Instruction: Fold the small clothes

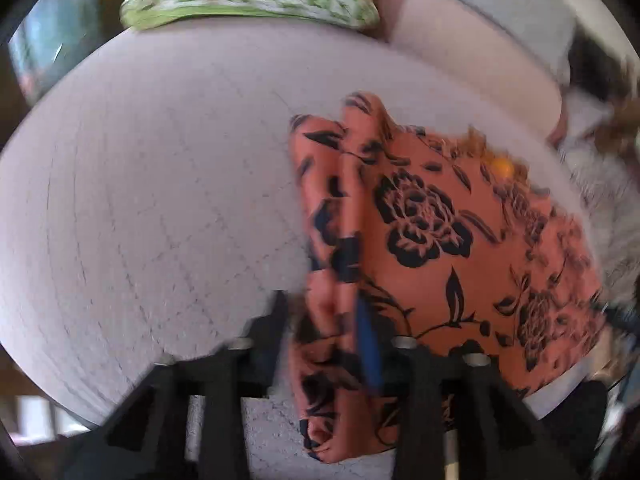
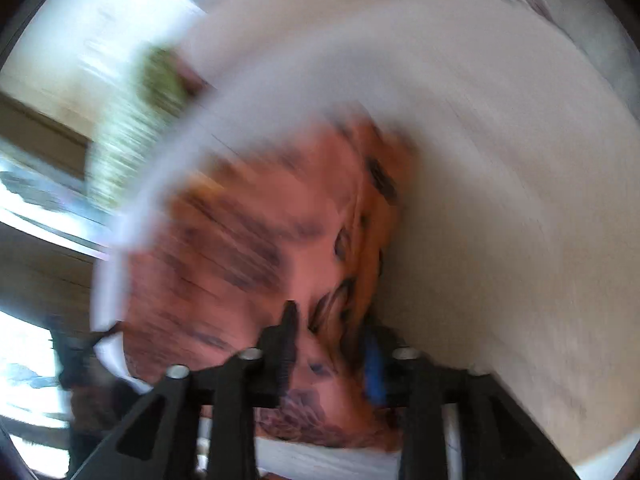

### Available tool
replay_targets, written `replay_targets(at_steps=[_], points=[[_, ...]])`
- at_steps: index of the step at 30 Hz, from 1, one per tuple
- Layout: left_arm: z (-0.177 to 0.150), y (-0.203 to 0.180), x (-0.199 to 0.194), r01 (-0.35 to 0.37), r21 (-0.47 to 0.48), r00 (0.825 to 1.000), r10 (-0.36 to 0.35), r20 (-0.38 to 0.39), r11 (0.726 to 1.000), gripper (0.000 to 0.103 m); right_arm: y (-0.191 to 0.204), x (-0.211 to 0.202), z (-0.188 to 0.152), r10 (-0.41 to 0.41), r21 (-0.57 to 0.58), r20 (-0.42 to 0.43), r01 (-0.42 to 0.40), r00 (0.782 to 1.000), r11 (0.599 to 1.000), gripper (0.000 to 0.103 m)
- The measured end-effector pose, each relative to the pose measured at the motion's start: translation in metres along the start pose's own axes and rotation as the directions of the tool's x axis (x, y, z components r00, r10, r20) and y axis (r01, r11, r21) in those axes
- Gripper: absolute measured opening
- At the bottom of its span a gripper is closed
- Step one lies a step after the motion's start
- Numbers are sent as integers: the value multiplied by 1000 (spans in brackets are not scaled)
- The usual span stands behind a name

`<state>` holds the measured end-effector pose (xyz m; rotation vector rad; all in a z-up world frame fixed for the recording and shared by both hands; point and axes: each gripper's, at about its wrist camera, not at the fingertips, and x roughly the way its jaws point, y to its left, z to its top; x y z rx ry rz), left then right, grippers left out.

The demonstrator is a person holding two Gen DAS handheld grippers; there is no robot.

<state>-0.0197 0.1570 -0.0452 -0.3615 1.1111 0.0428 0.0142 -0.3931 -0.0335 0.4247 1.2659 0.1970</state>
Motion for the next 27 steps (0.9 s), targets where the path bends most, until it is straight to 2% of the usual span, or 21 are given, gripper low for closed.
replay_targets(at_steps=[1,2,4,7,10,12,15,18,19,20,21,22,25,27], points=[[5,4,-13,-11,-19,999,12,39,1000,50,0,-11,-3,8,13,52,-9,999,1000,53],[9,3,-23,-11,-16,998,12,68,1000,51,-1,-20,-2,8,37,83,-11,996,999,65],[26,-1,-39,-3,22,990,0,141,1000,58,5,-42,6,35,36,182,-42,983,998,67],[52,-12,-43,25,87,981,-42,189,996,59,20,-55,28,35,3,239,-37,970,999,68],[65,-23,-29,40,114,984,-60,171,993,59,26,-46,42,49,-45,237,-39,970,998,68],[64,-28,-19,41,142,990,-60,129,989,58,28,-34,48,46,-35,210,-40,977,999,68],[77,-39,-1,22,162,993,-40,109,987,58,35,-17,53,56,-31,197,-51,979,998,68],[95,-45,17,32,181,995,-48,89,983,58,37,-8,53,46,-40,185,-40,982,998,68],[98,-47,24,20,185,996,-35,76,982,55,36,-8,53,40,-41,184,-33,982,999,68],[101,-46,35,13,183,999,-21,42,983,36,34,-6,55,38,-41,184,-31,982,999,68],[101,-44,43,6,179,1000,-8,13,984,9,32,-5,56,37,-37,183,-31,982,999,68],[102,-41,51,-22,165,1000,23,-4,986,9,29,-4,59,33,-32,180,-28,983,999,68],[100,-32,51,8,121,1000,-10,13,993,9,21,-7,68,28,-15,195,-26,980,1000,68],[98,-31,50,9,128,1000,-11,20,992,9,20,-7,76,33,-27,206,-28,978,999,68]])
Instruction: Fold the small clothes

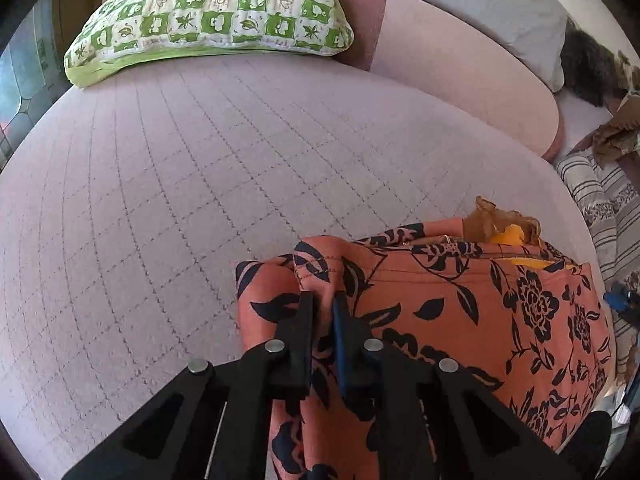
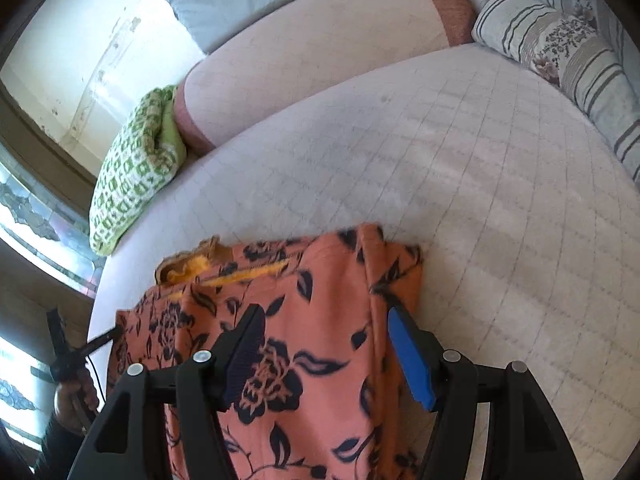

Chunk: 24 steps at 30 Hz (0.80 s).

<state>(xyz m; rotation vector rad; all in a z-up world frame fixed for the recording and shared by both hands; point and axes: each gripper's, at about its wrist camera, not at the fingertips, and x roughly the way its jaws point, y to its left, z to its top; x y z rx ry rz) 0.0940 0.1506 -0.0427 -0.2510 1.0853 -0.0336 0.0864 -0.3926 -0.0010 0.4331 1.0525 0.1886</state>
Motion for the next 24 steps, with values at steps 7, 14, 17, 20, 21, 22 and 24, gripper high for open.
replay_targets(at_steps=[7,14,17,20,21,22,24], points=[[-2,2,3,1,2,1000,-1,-6,1000,9,10,50,17,-119,-112,-78,110,990,988,56],[2,15,-56,-17,-70,979,30,203,997,3,35,16,25,-87,-131,8,87,996,988,7],[-1,28,-56,-57,-83,976,73,206,995,1,23,5,30,-87,-97,40,90,995,991,7],[-2,48,-20,-89,-147,989,104,101,985,1,-12,42,25,-97,-17,-36,97,995,995,8],[-3,51,-16,-90,-161,991,105,85,983,1,-18,51,23,-96,-2,-55,96,994,995,8],[-4,51,-17,-70,-168,993,85,86,983,1,-20,58,20,-74,-2,-72,74,995,997,8],[-4,41,-32,2,-123,993,13,121,992,5,-16,59,16,-55,-14,-66,54,996,998,11]])
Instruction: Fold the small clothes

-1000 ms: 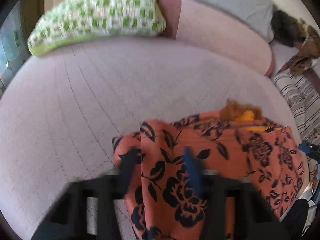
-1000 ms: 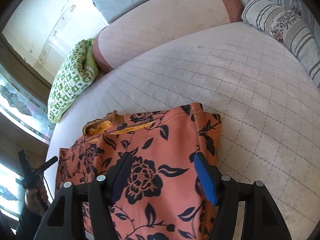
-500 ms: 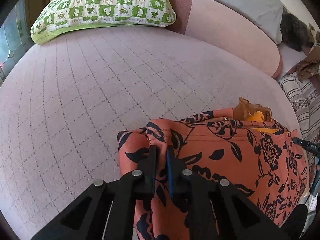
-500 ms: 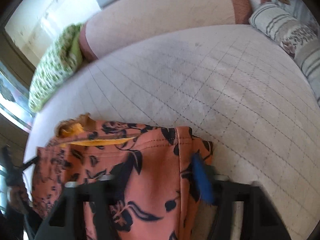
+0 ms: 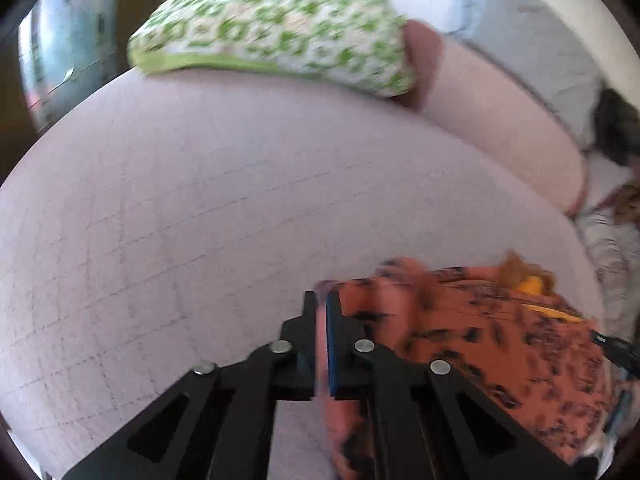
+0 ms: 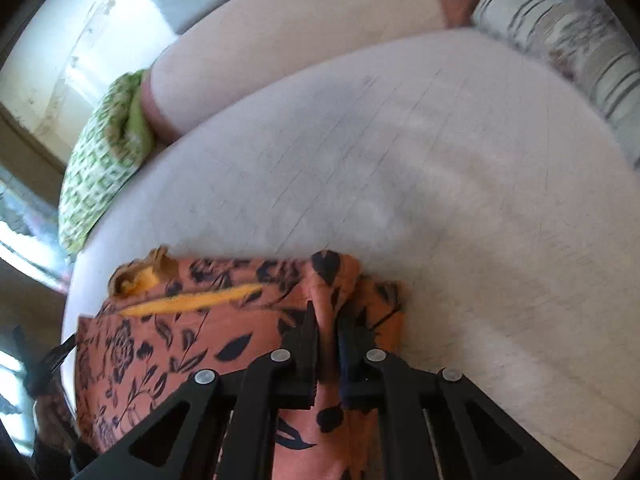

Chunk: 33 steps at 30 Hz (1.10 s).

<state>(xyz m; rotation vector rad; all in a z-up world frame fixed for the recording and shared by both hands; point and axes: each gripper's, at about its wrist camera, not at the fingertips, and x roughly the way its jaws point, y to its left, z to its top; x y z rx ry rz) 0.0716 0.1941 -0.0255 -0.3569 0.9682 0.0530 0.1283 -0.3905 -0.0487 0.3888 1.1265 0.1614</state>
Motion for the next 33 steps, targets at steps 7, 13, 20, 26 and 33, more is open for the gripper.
replay_targets(at_steps=[7,13,20,26,33], points=[[3,-37,2,52,162,998,-46,-36,985,58,-3,-6,-1,22,18,25,-23,999,1000,11],[5,-48,44,6,207,986,29,-163,978,17,-3,-5,-2,22,15,19,-22,1000,1000,12],[6,-39,-35,-35,153,995,21,95,988,4,12,-19,3,-2,-42,33,3,999,999,7],[-3,-11,9,-77,123,997,78,-7,989,4,14,-15,5,-13,-53,53,15,998,998,7],[0,-12,20,-74,143,997,77,-14,987,4,-4,-6,2,-40,6,49,39,998,999,7]])
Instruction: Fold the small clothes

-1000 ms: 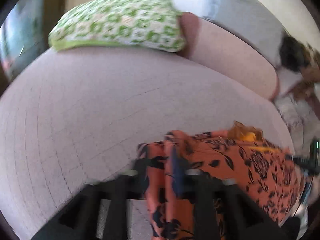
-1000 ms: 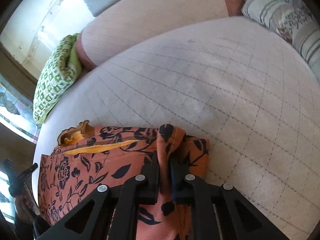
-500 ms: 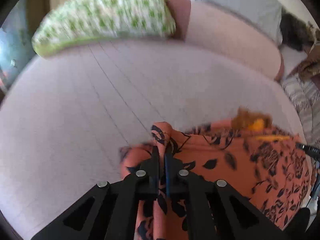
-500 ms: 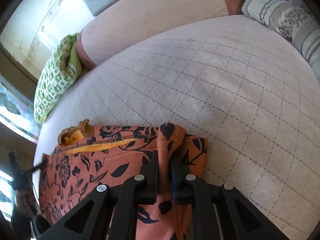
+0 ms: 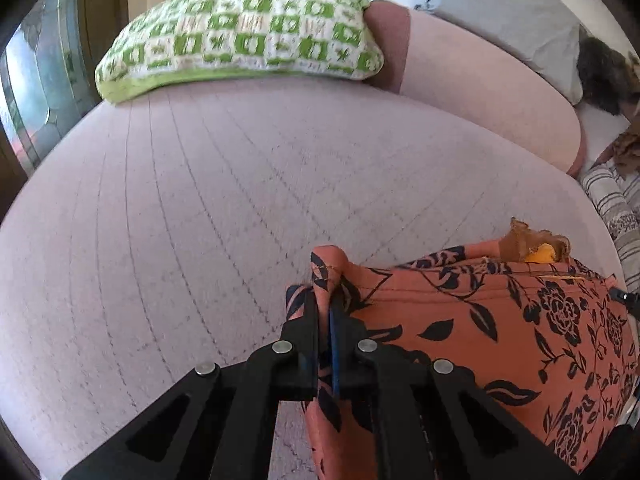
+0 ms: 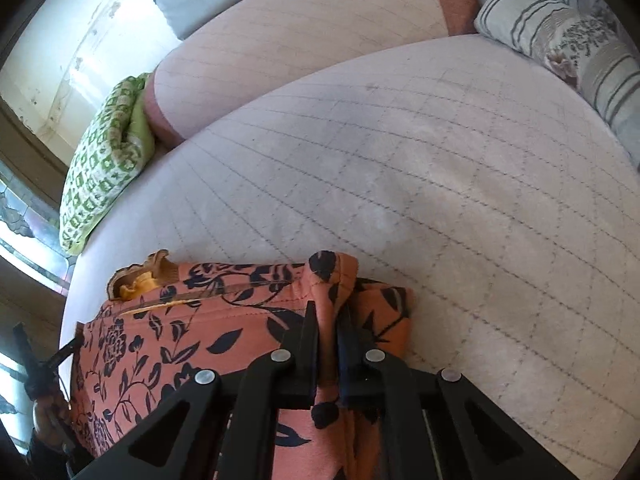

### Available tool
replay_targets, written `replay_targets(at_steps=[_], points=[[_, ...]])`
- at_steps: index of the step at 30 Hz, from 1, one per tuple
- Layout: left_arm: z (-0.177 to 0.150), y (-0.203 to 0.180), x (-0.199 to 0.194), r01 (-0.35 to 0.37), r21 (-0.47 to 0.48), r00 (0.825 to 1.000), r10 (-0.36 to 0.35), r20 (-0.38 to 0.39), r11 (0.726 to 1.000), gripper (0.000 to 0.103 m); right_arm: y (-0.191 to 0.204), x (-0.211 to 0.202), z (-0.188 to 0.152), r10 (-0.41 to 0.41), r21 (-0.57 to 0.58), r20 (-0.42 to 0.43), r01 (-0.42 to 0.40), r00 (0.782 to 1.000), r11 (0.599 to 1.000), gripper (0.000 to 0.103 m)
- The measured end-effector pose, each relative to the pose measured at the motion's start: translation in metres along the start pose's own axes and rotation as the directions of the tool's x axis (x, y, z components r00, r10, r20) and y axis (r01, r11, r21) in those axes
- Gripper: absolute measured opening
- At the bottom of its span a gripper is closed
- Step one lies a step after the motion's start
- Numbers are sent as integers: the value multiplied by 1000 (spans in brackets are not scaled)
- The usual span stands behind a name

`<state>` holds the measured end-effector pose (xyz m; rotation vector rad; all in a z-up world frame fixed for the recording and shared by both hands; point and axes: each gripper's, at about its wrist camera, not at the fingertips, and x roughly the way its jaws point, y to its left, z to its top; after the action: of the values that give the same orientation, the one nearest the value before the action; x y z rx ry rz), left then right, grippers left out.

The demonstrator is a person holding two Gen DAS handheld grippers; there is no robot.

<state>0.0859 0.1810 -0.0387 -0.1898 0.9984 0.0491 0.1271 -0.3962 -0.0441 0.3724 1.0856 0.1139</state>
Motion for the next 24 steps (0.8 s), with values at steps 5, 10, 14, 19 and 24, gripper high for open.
replay_targets(at_steps=[5,10,14,19,24], points=[[-3,-1,15,11,5,1000,-11,-20,1000,5,2,3,0,-45,-33,-12,45,999,998,7],[3,1,9,19,11,1000,-19,8,1000,5,-1,-3,-4,-63,6,18,63,998,998,7],[0,-1,22,6,31,1000,-5,-27,999,6,2,0,-5,-108,-20,17,109,994,994,7],[8,0,8,3,19,1000,-2,-8,1000,24,-9,-9,-4,-107,43,51,105,993,994,21],[0,6,-43,27,6,997,-27,71,1000,46,-4,-54,-20,-81,45,81,78,993,996,24]])
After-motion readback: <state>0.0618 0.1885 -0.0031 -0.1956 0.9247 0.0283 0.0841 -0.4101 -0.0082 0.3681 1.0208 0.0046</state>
